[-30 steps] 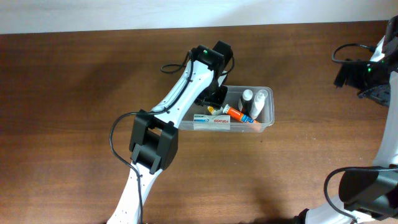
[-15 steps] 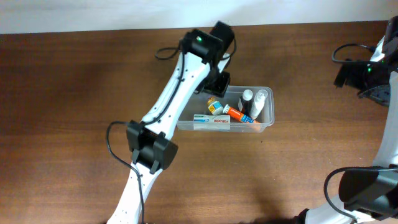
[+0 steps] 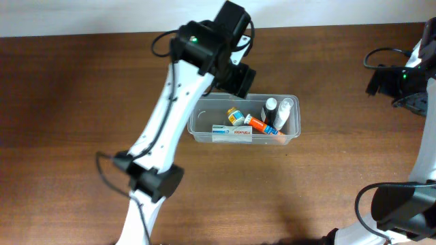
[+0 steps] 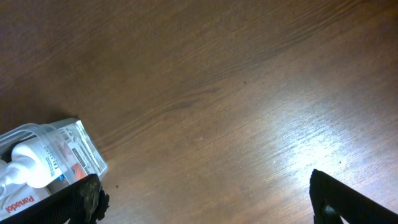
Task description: Pack container
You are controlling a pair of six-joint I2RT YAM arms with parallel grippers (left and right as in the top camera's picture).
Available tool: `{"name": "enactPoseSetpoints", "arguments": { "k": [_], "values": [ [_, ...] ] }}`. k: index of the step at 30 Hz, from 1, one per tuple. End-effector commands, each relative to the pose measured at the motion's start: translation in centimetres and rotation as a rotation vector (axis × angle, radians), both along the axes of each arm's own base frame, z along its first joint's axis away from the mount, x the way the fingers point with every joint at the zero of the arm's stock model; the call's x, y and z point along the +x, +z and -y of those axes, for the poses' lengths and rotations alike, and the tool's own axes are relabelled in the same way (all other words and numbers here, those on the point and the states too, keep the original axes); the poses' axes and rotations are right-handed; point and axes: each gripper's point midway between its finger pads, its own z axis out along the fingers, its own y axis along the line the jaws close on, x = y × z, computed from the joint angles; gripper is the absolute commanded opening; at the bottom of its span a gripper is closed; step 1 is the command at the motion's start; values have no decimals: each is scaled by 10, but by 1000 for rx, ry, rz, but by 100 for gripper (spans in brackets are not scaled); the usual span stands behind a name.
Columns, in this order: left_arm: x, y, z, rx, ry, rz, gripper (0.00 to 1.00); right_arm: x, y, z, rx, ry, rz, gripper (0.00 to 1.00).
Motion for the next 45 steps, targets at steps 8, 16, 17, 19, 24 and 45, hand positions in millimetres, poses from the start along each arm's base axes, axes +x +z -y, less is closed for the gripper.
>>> {"name": "enactPoseSetpoints", "arguments": {
  "k": [8,16,17,19,24,45],
  "values": [
    [-94,40,-77,88,18,-14,93,-1,2,4,-11,-18,3,98],
    [-148,59,-99,-67,60,148,94,-1,2,5,-11,-18,3,98],
    [-152,59,-99,-92,51,186,94,-1,2,5,-11,-18,3,98],
    [-159,59,-101,-139,45,270,99,-1,2,5,-11,-18,3,98],
    [-170,44,-111,-197,51,358,99,-1,2,4,-11,-18,3,98],
    [-173,-14,-113,-15,-165,317,99,-1,2,5,-11,-18,3,98]
  ]
}}
